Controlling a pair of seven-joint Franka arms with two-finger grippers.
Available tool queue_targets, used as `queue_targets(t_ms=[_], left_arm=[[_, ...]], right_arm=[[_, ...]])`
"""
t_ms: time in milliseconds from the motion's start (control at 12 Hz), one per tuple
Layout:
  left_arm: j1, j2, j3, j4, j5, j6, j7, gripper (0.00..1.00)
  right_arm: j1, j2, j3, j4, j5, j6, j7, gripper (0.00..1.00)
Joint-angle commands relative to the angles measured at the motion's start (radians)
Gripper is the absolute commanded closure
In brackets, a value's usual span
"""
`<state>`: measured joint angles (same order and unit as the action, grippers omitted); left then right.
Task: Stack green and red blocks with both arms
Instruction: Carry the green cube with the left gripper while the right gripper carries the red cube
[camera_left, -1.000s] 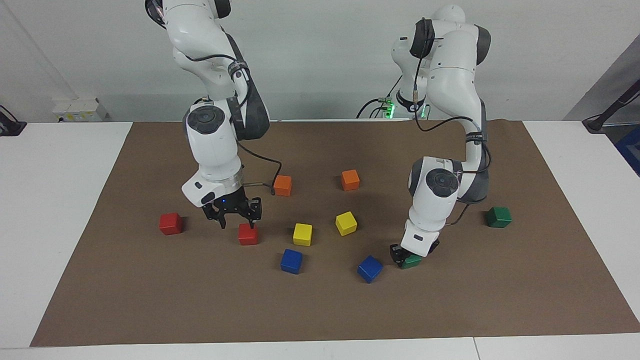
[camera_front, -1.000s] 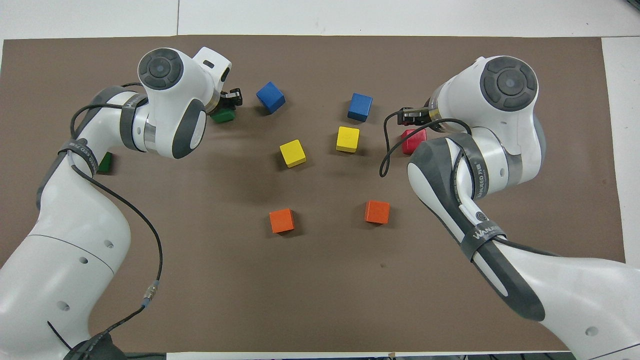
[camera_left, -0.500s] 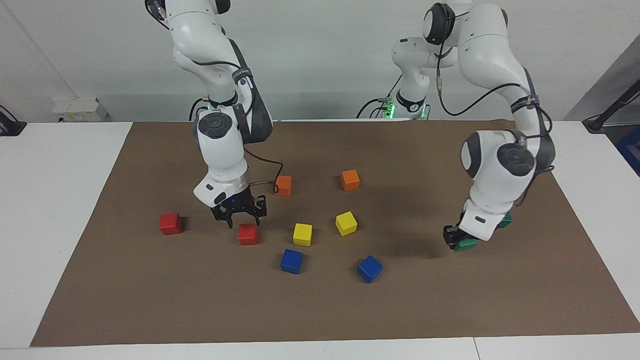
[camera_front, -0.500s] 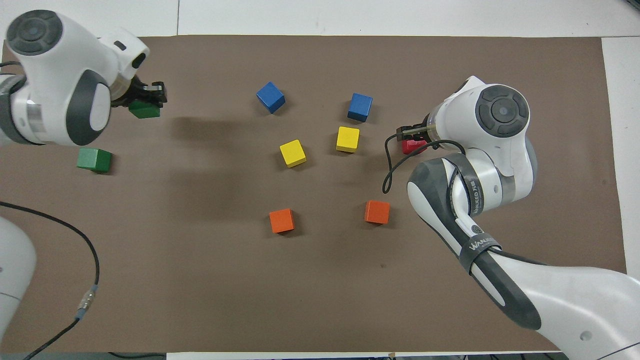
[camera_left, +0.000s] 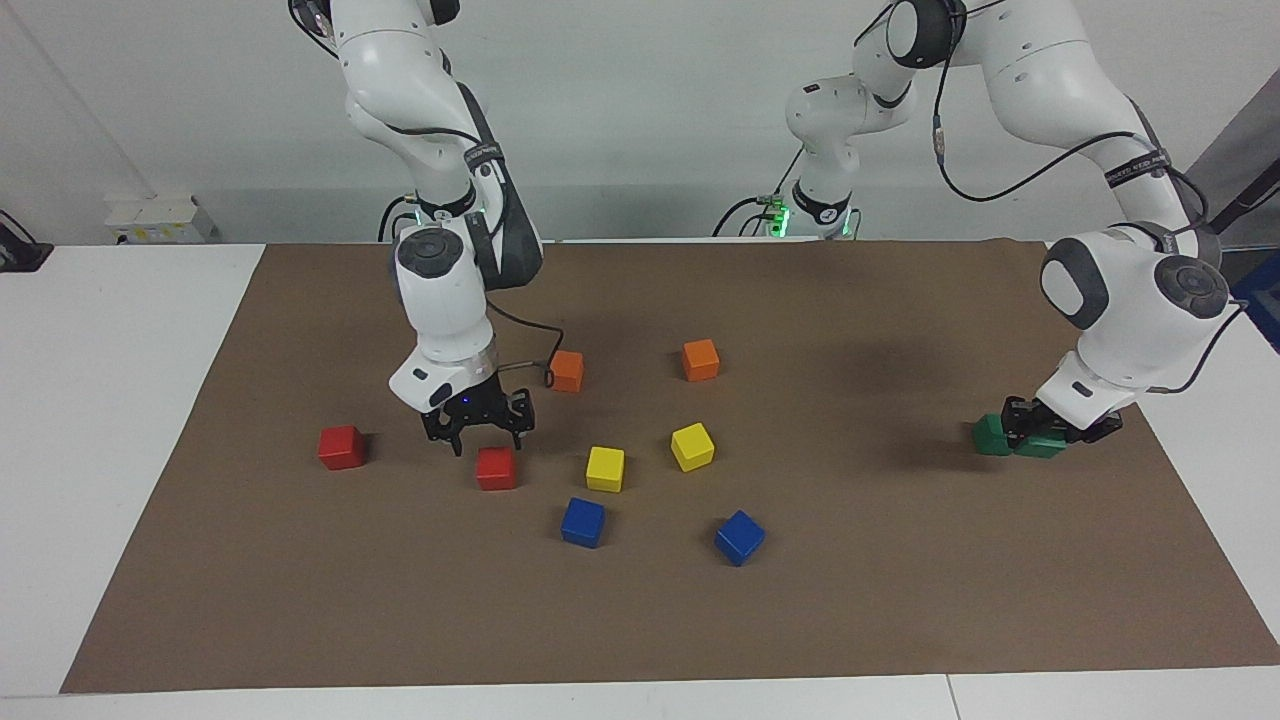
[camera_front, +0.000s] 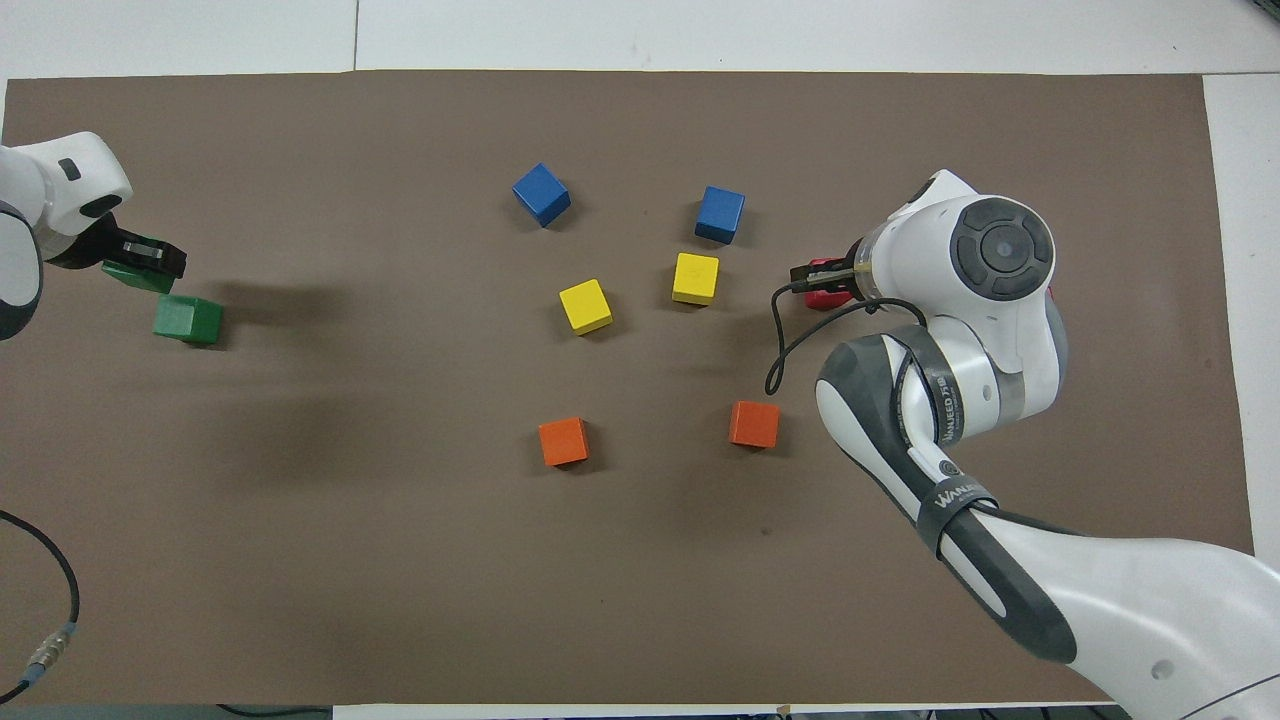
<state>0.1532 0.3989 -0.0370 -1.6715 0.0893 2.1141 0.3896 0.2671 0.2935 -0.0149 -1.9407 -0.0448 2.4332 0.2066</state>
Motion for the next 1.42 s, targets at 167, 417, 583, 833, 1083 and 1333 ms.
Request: queue_targets(t_ms=[167, 417, 583, 833, 1083, 1333], left_arm=[[0.020, -0.071, -0.011, -0.149, 0.000, 0.119, 0.112, 1.00], [0.037, -0.078, -0.014, -0.169, -0.043, 0.127, 0.133, 1.00], [0.055, -0.103, -0.011, -0.204, -0.115, 0.148, 0.140, 1.00], [0.059, -0.110, -0.009, -0.226, -0.137, 0.171, 0.140, 1.00], [0.059, -0.121, -0.009, -0.269, -0.140, 0.225, 0.135, 1.00], [0.055, -0.130, -0.007, -0.298, -0.140, 0.262, 0.137, 1.00]], right_arm=[[-0.019, 0.025, 0.006, -0.011, 0.000, 0.069, -0.013, 0.10], [-0.019, 0.045, 0.006, -0.001, 0.019, 0.081, -0.007, 0.10], [-0.017, 0.056, 0.006, 0.005, 0.034, 0.084, -0.007, 0.10], [-0.014, 0.075, 0.006, 0.005, 0.034, 0.098, -0.007, 0.08], [-0.009, 0.088, 0.006, 0.005, 0.034, 0.107, -0.007, 0.08], [-0.009, 0.096, 0.006, 0.003, 0.034, 0.115, -0.007, 0.09]])
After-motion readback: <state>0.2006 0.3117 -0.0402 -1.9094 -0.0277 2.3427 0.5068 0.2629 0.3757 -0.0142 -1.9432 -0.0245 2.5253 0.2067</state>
